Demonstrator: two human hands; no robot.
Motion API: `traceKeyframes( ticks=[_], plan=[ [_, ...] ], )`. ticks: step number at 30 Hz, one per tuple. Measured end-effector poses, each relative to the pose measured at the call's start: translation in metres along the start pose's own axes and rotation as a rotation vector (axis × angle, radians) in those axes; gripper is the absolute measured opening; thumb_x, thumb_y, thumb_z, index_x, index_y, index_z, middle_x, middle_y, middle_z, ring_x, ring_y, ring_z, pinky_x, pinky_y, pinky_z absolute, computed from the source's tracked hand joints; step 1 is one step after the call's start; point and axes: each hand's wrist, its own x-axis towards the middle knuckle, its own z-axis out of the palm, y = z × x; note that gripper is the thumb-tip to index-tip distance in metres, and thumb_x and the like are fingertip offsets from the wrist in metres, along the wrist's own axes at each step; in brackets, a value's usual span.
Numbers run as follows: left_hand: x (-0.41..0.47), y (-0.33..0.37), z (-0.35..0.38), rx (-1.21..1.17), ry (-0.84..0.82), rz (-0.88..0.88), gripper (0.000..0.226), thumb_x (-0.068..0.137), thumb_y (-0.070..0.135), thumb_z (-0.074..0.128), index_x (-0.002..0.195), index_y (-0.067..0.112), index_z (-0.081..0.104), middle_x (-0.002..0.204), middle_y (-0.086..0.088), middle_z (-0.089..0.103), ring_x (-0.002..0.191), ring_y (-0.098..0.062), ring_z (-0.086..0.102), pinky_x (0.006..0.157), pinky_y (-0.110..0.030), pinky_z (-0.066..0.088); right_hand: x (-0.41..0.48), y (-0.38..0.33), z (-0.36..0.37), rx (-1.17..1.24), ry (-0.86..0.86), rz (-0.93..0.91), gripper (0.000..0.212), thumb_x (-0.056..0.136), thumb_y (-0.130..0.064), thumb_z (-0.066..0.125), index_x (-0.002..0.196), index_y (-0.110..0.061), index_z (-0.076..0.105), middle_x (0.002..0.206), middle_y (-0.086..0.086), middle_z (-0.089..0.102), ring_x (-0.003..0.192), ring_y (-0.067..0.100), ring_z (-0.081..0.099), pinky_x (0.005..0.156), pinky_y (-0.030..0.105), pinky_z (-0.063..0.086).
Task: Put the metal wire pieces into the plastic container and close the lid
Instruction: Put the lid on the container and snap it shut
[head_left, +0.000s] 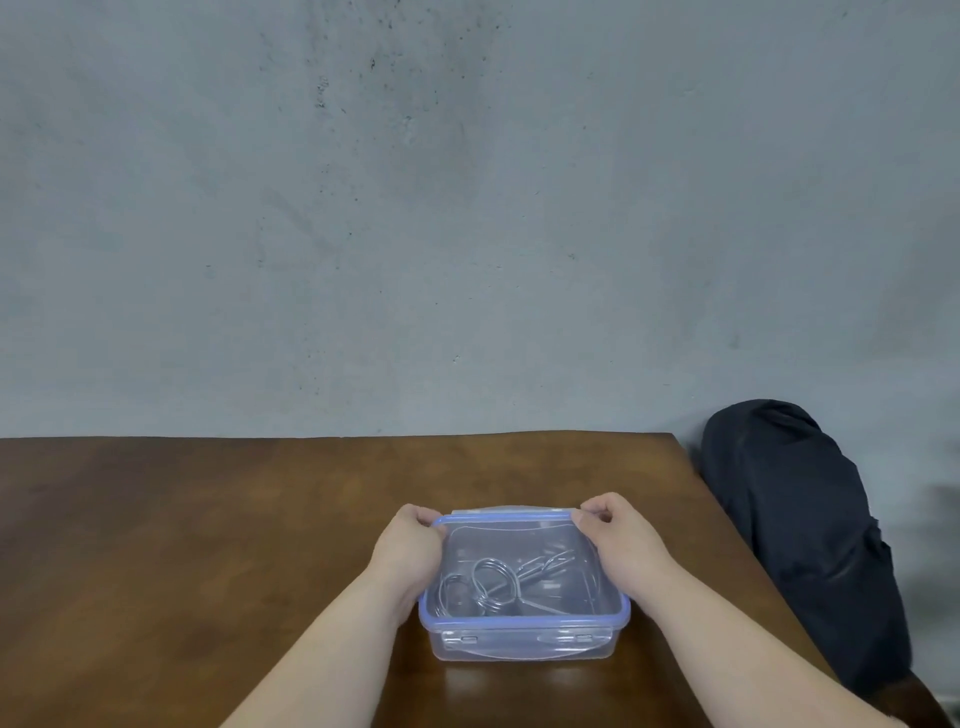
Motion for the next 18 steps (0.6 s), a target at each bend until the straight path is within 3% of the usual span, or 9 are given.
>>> traceKeyframes(
  ticks=[3, 6, 9, 11, 13, 14, 15, 16, 18],
  plan=[
    [-0.001, -0.003, 0.002, -0.226, -0.126, -0.006, 0.022, 0.104, 0.010, 0.047, 0.119, 0.023, 0.056, 0.110, -0.006, 0.068, 0.087, -0.023, 0.073, 0.061, -0.031, 0.059, 0.001, 0.007, 0.001, 0.131, -0.067, 0.013, 0.021, 0.106, -0.029, 0.054, 0.125, -0.025, 0.063, 0.123, -0.001, 0.067, 0.107, 0.020, 0.067, 0.098, 0.041, 0.054],
    [0.000, -0.013, 0.006, -0.479, -0.182, 0.021, 0.030, 0.106, 0.003, 0.043, 0.126, 0.021, 0.056, 0.122, 0.000, 0.065, 0.100, -0.024, 0.072, 0.069, -0.031, 0.058, 0.003, 0.015, 0.006, 0.511, -0.145, 0.036, 0.026, 0.108, -0.010, 0.050, 0.123, -0.022, 0.067, 0.126, 0.001, 0.070, 0.109, 0.022, 0.071, 0.094, 0.038, 0.056],
    [0.005, -0.021, 0.011, -0.630, -0.192, 0.044, 0.035, 0.105, -0.004, 0.038, 0.124, 0.018, 0.058, 0.129, 0.001, 0.063, 0.106, -0.023, 0.069, 0.078, -0.034, 0.055, 0.004, 0.018, 0.011, 0.844, -0.186, 0.060, 0.032, 0.106, 0.003, 0.043, 0.118, -0.012, 0.069, 0.122, 0.002, 0.073, 0.098, 0.022, 0.074, 0.084, 0.038, 0.056],
    [0.005, -0.020, 0.011, -0.608, -0.224, 0.045, 0.037, 0.104, -0.005, 0.038, 0.123, 0.017, 0.060, 0.122, -0.001, 0.066, 0.093, -0.022, 0.071, 0.073, -0.034, 0.055, 0.003, 0.015, 0.010, 0.867, -0.203, 0.067, 0.032, 0.106, 0.003, 0.043, 0.115, -0.010, 0.071, 0.111, 0.004, 0.077, 0.087, 0.022, 0.076, 0.079, 0.040, 0.058],
    [0.005, -0.018, 0.008, -0.456, -0.250, 0.086, 0.037, 0.102, -0.005, 0.041, 0.124, 0.018, 0.060, 0.119, -0.004, 0.067, 0.086, -0.017, 0.072, 0.070, -0.028, 0.057, 0.005, 0.015, 0.008, 0.694, -0.227, 0.043, 0.032, 0.107, -0.002, 0.044, 0.119, -0.013, 0.071, 0.105, 0.007, 0.079, 0.087, 0.023, 0.075, 0.081, 0.041, 0.059],
    [0.005, -0.018, 0.005, -0.298, -0.244, 0.160, 0.038, 0.101, -0.005, 0.043, 0.125, 0.020, 0.060, 0.128, -0.003, 0.063, 0.098, -0.014, 0.070, 0.079, -0.023, 0.055, 0.006, 0.016, 0.006, 0.551, -0.228, 0.008, 0.032, 0.108, -0.005, 0.044, 0.123, -0.015, 0.070, 0.111, 0.008, 0.077, 0.095, 0.022, 0.074, 0.087, 0.041, 0.058],
    [0.006, -0.016, 0.002, -0.084, -0.242, 0.286, 0.039, 0.100, -0.002, 0.047, 0.125, 0.025, 0.059, 0.143, 0.001, 0.052, 0.123, -0.013, 0.058, 0.096, -0.022, 0.047, 0.007, 0.017, 0.002, 0.373, -0.216, -0.066, 0.031, 0.108, -0.009, 0.045, 0.127, -0.018, 0.068, 0.125, 0.005, 0.073, 0.111, 0.020, 0.070, 0.098, 0.040, 0.054],
    [0.004, -0.014, -0.002, 0.162, -0.264, 0.441, 0.039, 0.099, 0.004, 0.052, 0.129, 0.030, 0.055, 0.155, 0.005, 0.037, 0.145, -0.013, 0.032, 0.112, -0.025, 0.030, 0.007, 0.015, -0.003, 0.158, -0.210, -0.175, 0.030, 0.108, -0.016, 0.048, 0.133, -0.020, 0.066, 0.142, 0.000, 0.062, 0.131, 0.016, 0.057, 0.112, 0.039, 0.044],
    [0.000, -0.005, -0.009, 0.626, -0.412, 0.671, 0.060, 0.095, 0.038, 0.064, 0.148, 0.033, 0.038, 0.166, 0.012, 0.008, 0.152, -0.006, -0.010, 0.123, -0.034, 0.003, 0.004, 0.004, -0.015, -0.320, -0.315, -0.412, 0.054, 0.102, -0.044, 0.059, 0.151, -0.025, 0.048, 0.161, -0.015, 0.032, 0.154, 0.006, 0.016, 0.127, 0.038, 0.018]
  ],
)
